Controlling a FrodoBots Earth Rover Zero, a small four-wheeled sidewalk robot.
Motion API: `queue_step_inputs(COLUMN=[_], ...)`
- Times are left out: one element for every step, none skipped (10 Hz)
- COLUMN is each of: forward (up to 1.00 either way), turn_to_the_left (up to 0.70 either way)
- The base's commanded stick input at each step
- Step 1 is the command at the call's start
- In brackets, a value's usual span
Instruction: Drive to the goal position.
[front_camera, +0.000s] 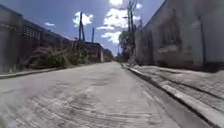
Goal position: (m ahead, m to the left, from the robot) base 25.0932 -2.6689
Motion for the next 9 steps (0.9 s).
queue_step_inputs(forward=[1.00,1.00,1.00,1.00,1.00,1.00,1.00,1.00,1.00], turn_to_the_left=[0.00,0.01,0.03,0.00,0.00,0.01,0.06,-0.29,-0.40])
